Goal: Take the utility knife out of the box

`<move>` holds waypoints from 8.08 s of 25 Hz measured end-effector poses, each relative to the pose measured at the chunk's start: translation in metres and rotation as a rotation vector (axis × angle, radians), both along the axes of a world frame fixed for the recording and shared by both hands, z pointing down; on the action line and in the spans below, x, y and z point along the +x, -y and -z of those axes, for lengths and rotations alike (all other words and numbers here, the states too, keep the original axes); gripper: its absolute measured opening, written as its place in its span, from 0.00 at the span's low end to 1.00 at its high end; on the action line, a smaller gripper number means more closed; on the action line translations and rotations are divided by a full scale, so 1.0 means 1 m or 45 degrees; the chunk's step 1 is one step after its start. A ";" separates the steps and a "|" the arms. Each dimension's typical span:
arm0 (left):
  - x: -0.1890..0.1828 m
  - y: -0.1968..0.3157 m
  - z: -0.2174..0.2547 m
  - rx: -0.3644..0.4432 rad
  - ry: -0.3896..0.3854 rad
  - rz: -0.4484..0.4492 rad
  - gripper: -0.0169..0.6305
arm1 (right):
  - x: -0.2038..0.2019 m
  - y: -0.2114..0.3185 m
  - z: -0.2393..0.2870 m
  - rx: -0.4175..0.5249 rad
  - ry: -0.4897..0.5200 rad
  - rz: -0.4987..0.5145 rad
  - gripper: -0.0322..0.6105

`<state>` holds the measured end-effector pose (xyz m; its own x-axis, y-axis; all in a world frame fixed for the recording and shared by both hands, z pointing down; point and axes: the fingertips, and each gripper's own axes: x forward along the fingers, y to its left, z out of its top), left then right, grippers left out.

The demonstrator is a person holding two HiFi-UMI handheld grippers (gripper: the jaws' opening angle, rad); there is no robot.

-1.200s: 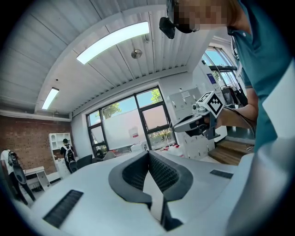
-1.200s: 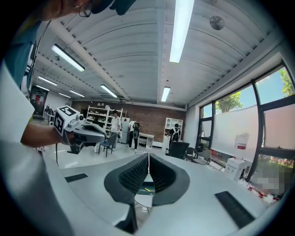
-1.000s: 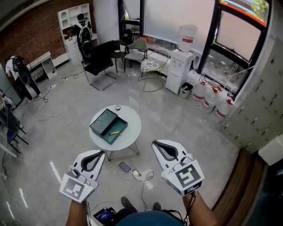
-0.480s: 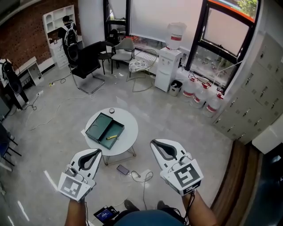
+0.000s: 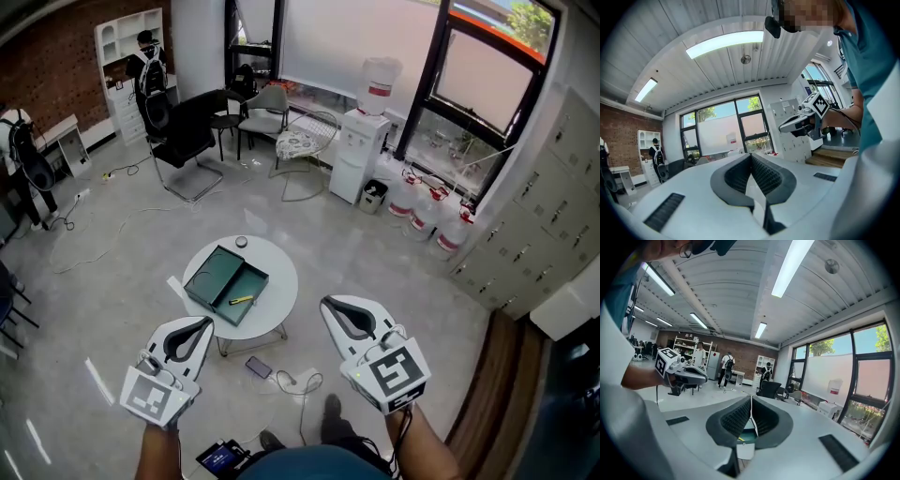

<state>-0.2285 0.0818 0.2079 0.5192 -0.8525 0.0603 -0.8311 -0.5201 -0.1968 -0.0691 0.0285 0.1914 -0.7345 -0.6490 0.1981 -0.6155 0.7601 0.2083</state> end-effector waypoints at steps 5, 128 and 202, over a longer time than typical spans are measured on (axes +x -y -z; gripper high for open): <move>-0.011 0.025 -0.008 -0.013 0.014 0.111 0.05 | -0.014 0.041 -0.008 -0.021 0.009 0.102 0.11; -0.078 0.459 -0.733 -1.288 1.537 -0.476 0.15 | 0.027 0.475 -0.530 -0.766 -0.094 -0.055 0.11; 0.002 0.241 -0.019 -0.162 -0.116 0.128 0.15 | -0.082 0.270 -0.058 -0.205 0.144 0.683 0.11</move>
